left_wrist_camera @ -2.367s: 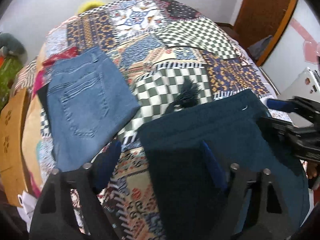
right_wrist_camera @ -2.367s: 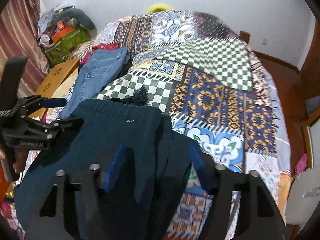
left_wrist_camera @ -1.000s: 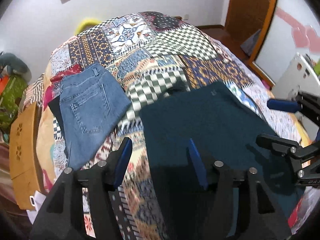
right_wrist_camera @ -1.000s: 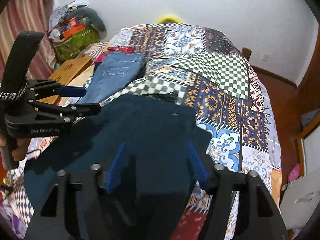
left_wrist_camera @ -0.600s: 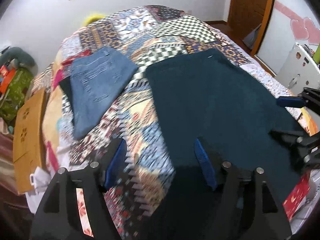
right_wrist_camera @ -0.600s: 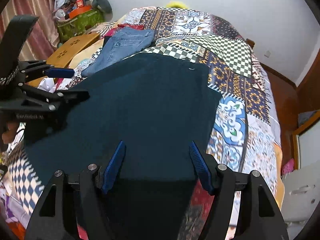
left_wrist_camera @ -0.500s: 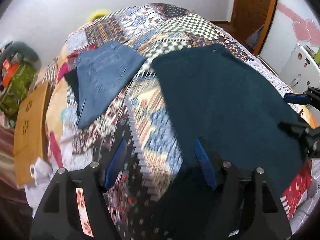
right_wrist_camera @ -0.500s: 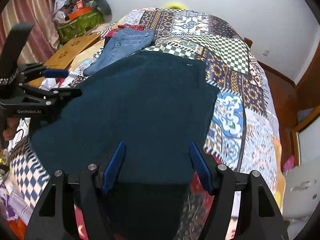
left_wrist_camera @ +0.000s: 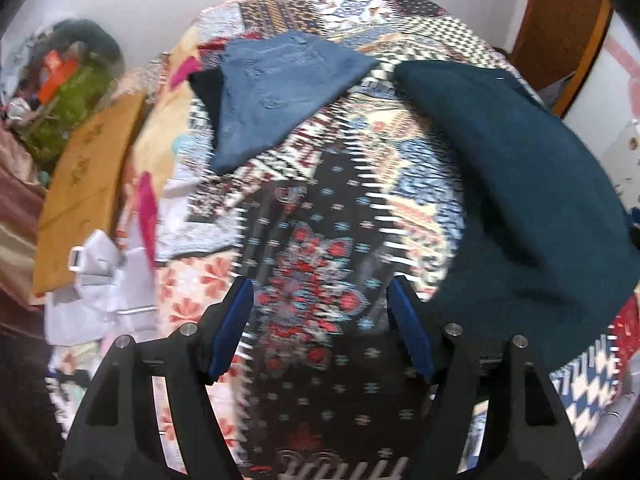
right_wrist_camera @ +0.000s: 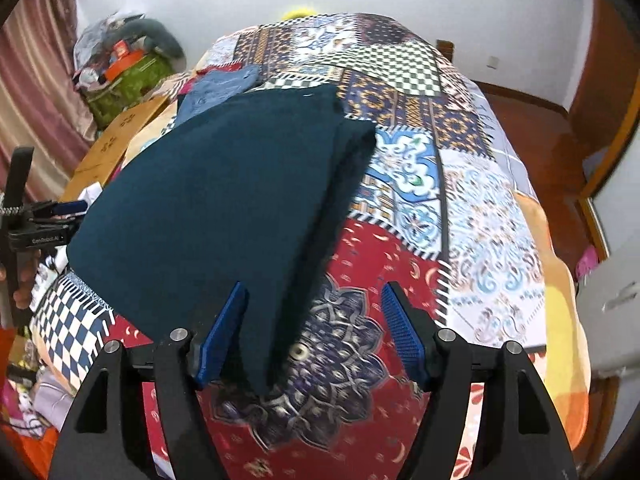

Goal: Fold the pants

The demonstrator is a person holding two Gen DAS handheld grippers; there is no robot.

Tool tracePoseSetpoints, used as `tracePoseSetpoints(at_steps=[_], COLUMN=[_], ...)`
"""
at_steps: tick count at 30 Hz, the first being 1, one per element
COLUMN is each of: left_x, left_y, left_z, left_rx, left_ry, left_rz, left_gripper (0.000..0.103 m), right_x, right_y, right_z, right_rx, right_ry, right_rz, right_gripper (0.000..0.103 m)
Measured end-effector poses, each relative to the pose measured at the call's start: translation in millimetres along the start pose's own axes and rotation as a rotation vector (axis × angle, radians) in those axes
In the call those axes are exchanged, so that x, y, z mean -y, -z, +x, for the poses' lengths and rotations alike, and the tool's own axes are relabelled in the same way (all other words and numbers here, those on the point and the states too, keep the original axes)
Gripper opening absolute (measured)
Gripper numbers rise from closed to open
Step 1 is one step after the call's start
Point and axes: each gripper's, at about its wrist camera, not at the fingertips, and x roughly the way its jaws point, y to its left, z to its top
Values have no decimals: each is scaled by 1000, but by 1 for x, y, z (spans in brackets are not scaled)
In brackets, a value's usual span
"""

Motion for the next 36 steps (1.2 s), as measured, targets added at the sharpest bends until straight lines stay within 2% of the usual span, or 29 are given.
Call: tracePoseSetpoints(at_steps=[2, 8, 11, 13, 18, 22, 24, 26, 30, 33, 36], left_x=[-2, 10, 25, 38, 70, 90, 92, 89, 89, 95, 99], left_y=[-5, -44, -68, -83, -114, -130, -134, -139, -149, -153, -158], left_z=[-8, -32, -36, -34, -10, 25, 42, 58, 77, 87, 99], left_rx=[31, 130, 163, 175, 98, 5, -43, -88, -131, -155, -196], left_ry=[-25, 19, 71, 109, 209, 221, 241, 295, 339, 366, 428], left_rz=[13, 32, 55, 70, 107, 144, 141, 108, 89, 104, 90], left_gripper=[70, 71, 91, 92, 92, 92, 92, 93, 94, 94, 94], right_x=[5, 8, 10, 12, 18, 25, 31, 39, 53, 54, 49], right_y=[-2, -19, -34, -45, -61, -67, -69, -70, -74, -79, -82], right_z=[-4, -14, -17, -16, 9, 40, 54, 68, 94, 108, 116], right_rx=[6, 41, 78, 89, 59, -2, -38, -75, -156, -189, -200], right_ry=[19, 73, 52, 4, -109, -144, -172, -211, -335, -389, -409], right_rz=[7, -3, -4, 18, 90, 119, 144, 182, 264, 276, 262], right_gripper=[69, 71, 72, 75, 75, 75, 75, 75, 75, 75, 78])
